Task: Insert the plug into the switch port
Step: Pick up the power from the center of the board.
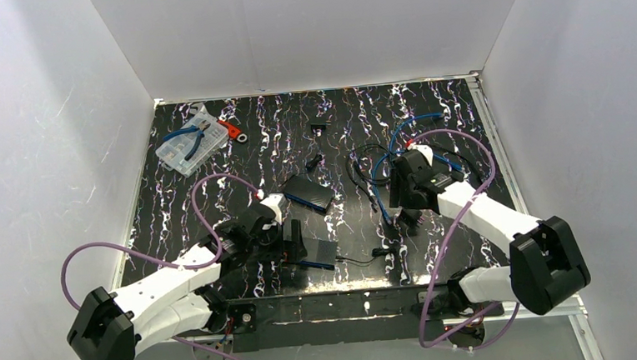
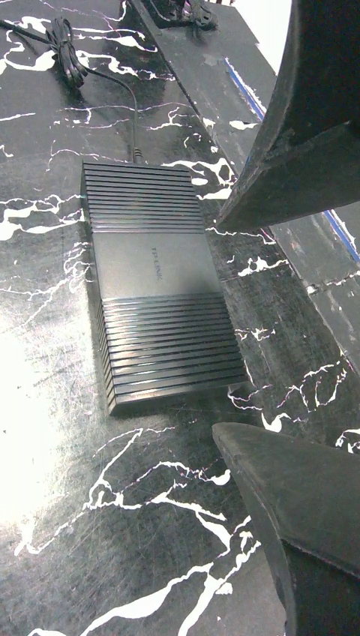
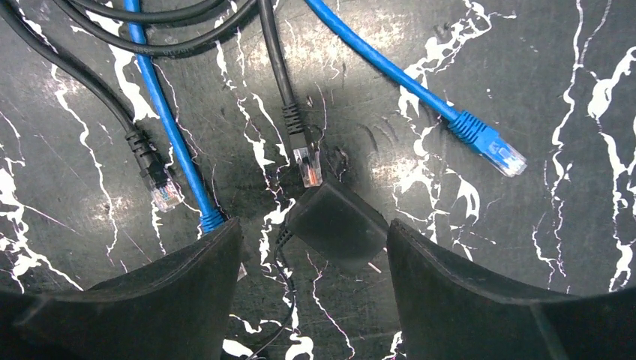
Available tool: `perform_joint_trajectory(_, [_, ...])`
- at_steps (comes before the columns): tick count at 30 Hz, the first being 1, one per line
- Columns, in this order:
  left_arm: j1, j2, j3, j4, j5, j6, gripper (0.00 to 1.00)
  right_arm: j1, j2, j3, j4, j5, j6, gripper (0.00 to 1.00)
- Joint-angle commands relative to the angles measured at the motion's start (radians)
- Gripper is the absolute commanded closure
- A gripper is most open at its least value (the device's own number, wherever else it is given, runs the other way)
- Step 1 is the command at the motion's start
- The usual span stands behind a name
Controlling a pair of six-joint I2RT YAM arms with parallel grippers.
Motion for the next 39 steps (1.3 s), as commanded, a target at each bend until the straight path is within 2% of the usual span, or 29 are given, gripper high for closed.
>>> perform_joint_trajectory(1, [-0.002, 0.005, 0.019, 0.011, 0.023, 0.013, 0.02, -0.026, 0.046, 0.053, 0.017, -0.086, -0.019, 0.24])
perform_joint_trajectory(20, [-0.003, 0.004, 0.022, 0.013, 0.042, 0.024, 0.02, -0.073, 0.182, 0.087, -0.023, -0.144, 0.025, 0.26])
perform_joint_trajectory(39, [-0.002, -0.023, 0.017, 0.013, 0.048, 0.027, 0.02, -0.073, 0.091, -0.018, -0.019, -0.211, 0.110, 0.28])
